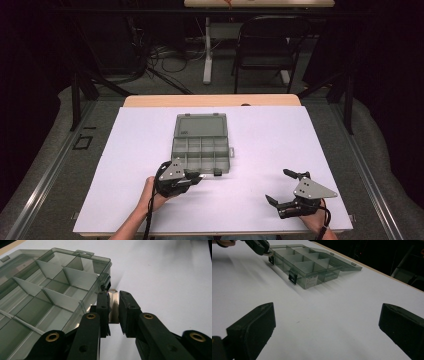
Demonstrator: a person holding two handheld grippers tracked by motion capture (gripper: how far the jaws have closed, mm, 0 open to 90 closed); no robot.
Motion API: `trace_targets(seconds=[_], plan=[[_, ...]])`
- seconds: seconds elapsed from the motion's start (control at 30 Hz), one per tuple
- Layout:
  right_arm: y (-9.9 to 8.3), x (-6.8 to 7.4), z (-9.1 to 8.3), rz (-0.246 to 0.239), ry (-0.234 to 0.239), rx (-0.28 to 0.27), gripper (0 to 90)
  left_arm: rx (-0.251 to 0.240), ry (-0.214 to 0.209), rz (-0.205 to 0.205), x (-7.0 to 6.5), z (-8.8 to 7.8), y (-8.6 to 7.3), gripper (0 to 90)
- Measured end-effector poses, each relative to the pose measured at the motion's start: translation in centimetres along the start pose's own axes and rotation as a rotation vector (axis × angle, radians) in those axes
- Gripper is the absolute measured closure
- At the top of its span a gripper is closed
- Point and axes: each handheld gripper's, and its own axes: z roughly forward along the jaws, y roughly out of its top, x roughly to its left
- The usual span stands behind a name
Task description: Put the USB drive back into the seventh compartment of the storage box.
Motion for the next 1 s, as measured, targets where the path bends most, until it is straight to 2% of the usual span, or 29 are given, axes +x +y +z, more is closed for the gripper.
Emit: trace_targets(seconds=[0.47, 1.0], plan=[[0.0, 0.1, 0.0, 0.001, -0.002, 0.002, 0.2, -0.013, 0.011, -0.005, 0.2, -0.2, 0.5, 78.7], [0.0, 0.0, 0.1, 0.003, -0.006, 0.005, 0.2, -0.039, 0.032, -0.032, 0.9, -0.2, 1.3, 78.7]])
